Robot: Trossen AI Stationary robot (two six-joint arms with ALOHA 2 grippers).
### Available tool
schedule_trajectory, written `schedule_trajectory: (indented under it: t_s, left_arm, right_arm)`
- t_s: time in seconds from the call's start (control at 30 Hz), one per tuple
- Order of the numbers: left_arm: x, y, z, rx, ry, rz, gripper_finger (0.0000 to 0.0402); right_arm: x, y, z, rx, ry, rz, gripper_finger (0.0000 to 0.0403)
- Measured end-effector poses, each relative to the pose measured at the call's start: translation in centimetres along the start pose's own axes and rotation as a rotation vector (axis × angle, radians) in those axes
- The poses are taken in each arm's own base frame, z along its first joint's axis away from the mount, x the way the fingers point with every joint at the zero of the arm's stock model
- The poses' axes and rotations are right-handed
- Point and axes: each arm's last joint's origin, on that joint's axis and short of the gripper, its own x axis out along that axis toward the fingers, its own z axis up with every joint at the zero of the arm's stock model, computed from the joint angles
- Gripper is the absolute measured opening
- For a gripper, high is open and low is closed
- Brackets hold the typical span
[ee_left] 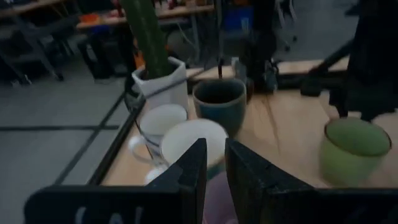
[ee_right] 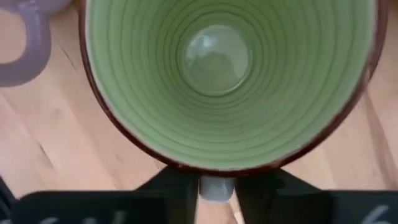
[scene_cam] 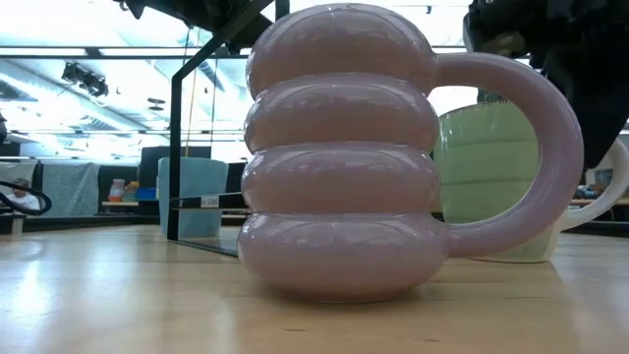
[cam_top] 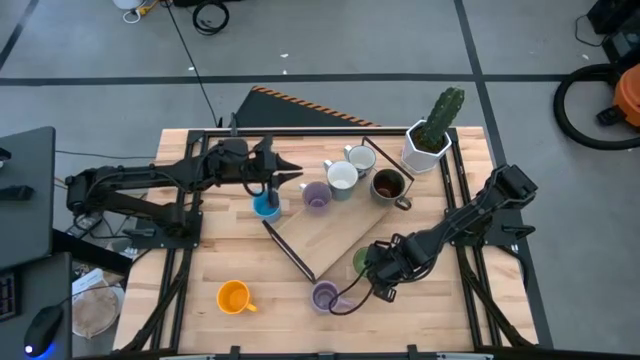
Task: Place coffee mugs
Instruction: Put the green mug on the shelf
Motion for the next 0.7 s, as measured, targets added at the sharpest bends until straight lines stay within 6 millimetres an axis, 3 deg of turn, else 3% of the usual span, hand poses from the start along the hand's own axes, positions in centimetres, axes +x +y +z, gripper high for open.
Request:
schedule_trajectory:
  t_s: [0.07,0.3,0.7]
  left_arm:
    - [-0.1,-0.1,0.0,-0.001,0.000,-0.003,0.0064]
    - [-0.2,-1.0,0.1,-0.010,0.001,-0.039,0.0064]
    - [-0.2,-2.0,0.1,-0.001,0.013,-0.080,0.0064]
  right_arm:
    - [-0.1,-0.2,0.1,0.002,0.008,0.004,0.0069]
    - [-1.1,-0.8,0.2,0.030,0.020,0.017,0.0069]
    - [-5.5,-2.9,0.2,0.210,-0.131,0.054,0.0069]
